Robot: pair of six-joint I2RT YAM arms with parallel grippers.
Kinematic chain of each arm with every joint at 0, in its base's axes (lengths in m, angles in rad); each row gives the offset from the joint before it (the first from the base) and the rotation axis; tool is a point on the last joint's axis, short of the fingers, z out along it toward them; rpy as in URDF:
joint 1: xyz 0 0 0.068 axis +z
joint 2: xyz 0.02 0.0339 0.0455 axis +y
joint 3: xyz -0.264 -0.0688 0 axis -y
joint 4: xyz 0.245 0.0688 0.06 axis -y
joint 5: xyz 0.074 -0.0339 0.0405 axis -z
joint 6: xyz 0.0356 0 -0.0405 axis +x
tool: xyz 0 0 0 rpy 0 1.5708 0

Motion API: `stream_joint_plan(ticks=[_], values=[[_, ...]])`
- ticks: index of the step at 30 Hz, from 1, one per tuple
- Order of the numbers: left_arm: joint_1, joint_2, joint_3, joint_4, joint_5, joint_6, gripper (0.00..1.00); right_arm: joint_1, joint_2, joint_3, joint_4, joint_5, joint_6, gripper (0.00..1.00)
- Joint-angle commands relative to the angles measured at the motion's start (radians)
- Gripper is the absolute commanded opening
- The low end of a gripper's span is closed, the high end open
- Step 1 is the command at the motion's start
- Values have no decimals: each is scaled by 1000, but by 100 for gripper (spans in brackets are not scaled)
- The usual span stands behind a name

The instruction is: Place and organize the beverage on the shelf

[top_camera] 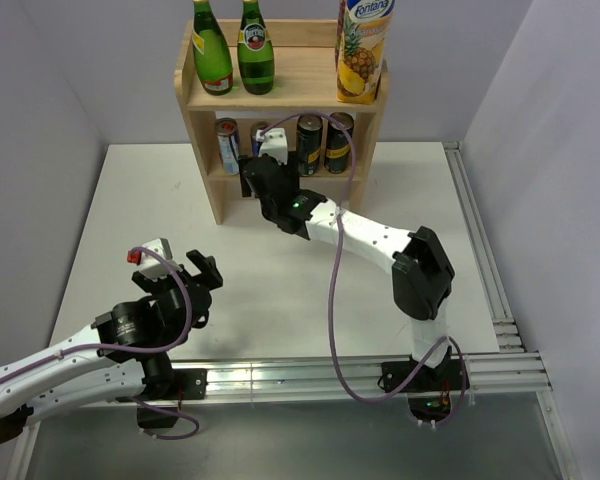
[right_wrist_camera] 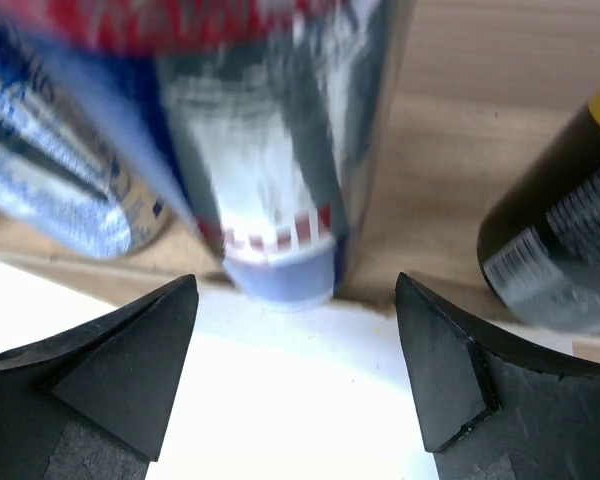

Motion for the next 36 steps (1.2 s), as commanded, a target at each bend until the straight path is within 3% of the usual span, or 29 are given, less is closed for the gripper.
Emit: stream_joint_plan(ticks=[1,9,17,21,24,27,36], values=[[-4,-5,0,20,-22,0,98,19,-77,-51,-51,21,16,87],[-4,1,1,15,-25,-6,98,100,-241,-200,-64,87,58,87],[-4,9,3,23,-17,5,98,315,-635,-473,-249,310,264,87],[-4,33,9,23,-18,5,98,413,-859,-490,-412,377,353,88],[-4,44,15,7,-22,-9,98,464,-995,-493,-469,371,362,100],[-4,26,11,18,-17,2,98,502,-1100,-498,-512,374,370,100],[-4,-54,-18,66,4,48,98,530,-1249,-571,-578,411,413,100]])
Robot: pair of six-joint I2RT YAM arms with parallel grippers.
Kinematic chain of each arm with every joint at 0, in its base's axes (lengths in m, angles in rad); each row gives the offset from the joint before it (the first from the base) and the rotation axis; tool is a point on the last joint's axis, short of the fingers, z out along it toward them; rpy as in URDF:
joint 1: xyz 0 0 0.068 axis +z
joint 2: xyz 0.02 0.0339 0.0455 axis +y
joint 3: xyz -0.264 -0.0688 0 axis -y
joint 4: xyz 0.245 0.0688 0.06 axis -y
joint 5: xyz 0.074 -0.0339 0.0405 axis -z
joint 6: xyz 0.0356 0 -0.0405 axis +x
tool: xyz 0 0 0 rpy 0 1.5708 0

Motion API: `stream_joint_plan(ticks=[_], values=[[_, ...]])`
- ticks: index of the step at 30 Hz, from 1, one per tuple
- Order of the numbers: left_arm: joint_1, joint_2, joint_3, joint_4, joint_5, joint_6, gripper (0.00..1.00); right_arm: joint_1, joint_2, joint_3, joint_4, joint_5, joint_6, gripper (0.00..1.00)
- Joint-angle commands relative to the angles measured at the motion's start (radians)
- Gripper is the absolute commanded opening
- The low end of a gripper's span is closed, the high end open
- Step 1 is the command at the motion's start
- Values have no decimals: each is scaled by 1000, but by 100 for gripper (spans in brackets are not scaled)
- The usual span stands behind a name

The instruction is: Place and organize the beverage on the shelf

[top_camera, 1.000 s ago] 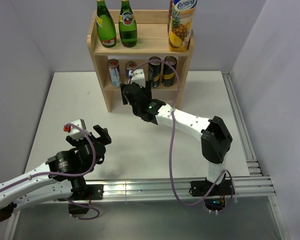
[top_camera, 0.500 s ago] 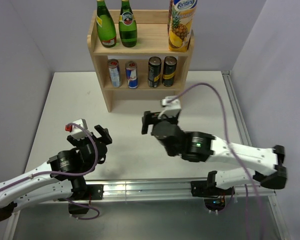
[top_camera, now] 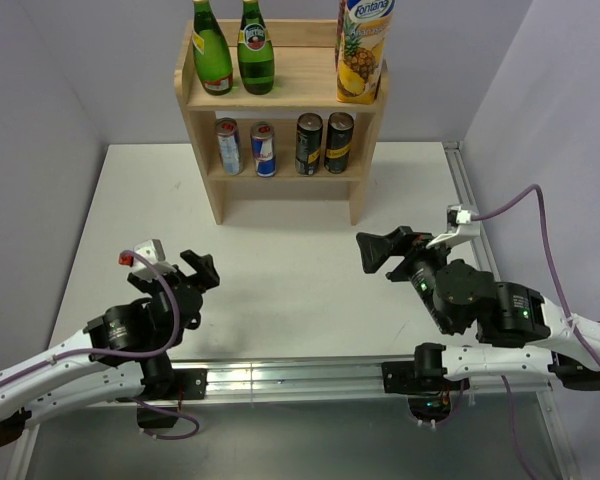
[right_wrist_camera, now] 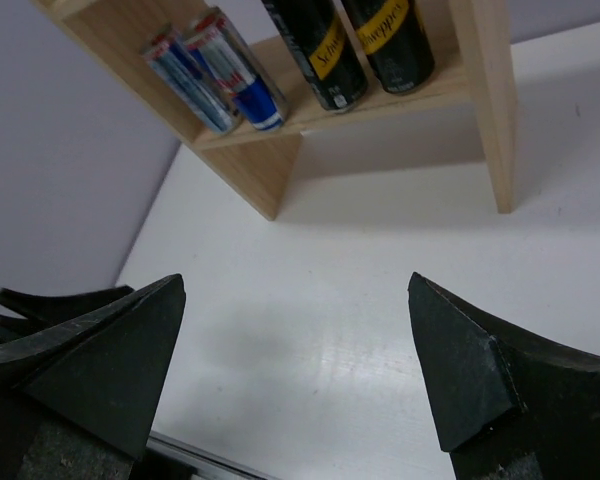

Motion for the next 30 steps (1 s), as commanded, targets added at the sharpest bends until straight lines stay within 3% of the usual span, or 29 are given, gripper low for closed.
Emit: stream_joint_plan(ticks=[1,30], values=[[-6,9,-6,33,1,19,98,11,-3,-28,-72,48,50,100],[-6,42,5,25,1,11,98,11,-42,-31,-85,62,12,100]])
